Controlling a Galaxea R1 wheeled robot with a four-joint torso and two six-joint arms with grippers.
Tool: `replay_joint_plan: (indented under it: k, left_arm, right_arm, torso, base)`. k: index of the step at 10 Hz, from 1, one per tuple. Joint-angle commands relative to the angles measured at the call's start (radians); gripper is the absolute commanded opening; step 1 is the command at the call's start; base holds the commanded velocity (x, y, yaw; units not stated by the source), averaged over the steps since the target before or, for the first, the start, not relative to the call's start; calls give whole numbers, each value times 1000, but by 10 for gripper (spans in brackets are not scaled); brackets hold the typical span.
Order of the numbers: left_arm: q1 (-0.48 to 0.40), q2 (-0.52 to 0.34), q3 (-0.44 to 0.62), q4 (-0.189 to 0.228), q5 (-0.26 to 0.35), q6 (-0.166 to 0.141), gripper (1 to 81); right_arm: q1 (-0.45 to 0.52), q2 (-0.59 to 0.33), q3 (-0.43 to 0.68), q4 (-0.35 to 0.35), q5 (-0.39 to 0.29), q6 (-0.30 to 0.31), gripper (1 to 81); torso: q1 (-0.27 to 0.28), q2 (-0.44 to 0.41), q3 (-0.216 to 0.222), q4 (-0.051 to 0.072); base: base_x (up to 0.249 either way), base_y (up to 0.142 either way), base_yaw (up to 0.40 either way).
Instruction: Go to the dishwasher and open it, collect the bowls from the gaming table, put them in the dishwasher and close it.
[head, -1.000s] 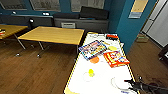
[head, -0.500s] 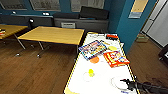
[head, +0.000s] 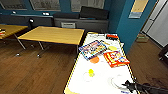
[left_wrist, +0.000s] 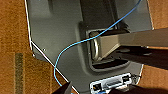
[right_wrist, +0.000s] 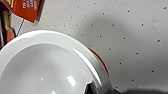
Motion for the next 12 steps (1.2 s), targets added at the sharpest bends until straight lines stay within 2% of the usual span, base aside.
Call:
replay_joint_plan:
  k: [1,3,4,6,7,8,9,10,12]
  left_arm:
    - [-4,2,4,-2,61,3,811]
    - [-4,10,4,3,58,3,811]
    - [-4,11,4,4,57,3,811]
    - [-6,12,20,13,55,5,811]
    - [-7,1,54,15,52,5,811]
    - [-15,-24,112,16,52,5,811]
    - [-25,-66,200,16,55,6,811]
    - [-36,-128,310,16,55,5,811]
    - [-55,-320,606,13,54,5,811]
  right_arm:
    - [146,-187,141,9,-56,9,10]
    - [173,-393,297,-14,-136,4,10]
    - [160,-515,369,-43,-203,-2,10]
    - [73,-736,482,-95,-249,-8,10]
    - [-3,-815,537,-147,-260,-30,10]
    - [-150,-845,587,-175,-236,-54,10]
    - [-280,-844,631,-181,-154,-93,10]
    - [-407,-831,662,-183,-36,-131,10]
    - [-612,-763,685,-200,173,-164,10]
  torso:
    - [0,0,0,0]
    - [0,0,0,0]
    - [0,0,0,0]
    - [0,0,0,0]
    - [0,0,0,0]
    - [0,0,0,0]
    - [0,0,0,0]
    - [0,0,0,0]
    - [0,0,0,0]
  base:
    - [0,0,0]
    - [0,0,0]
    - [0,0,0]
    - [0,0,0]
    - [0,0,0]
    - [0,0,0]
    - [0,0,0]
    - [0,0,0]
    - [0,0,0]
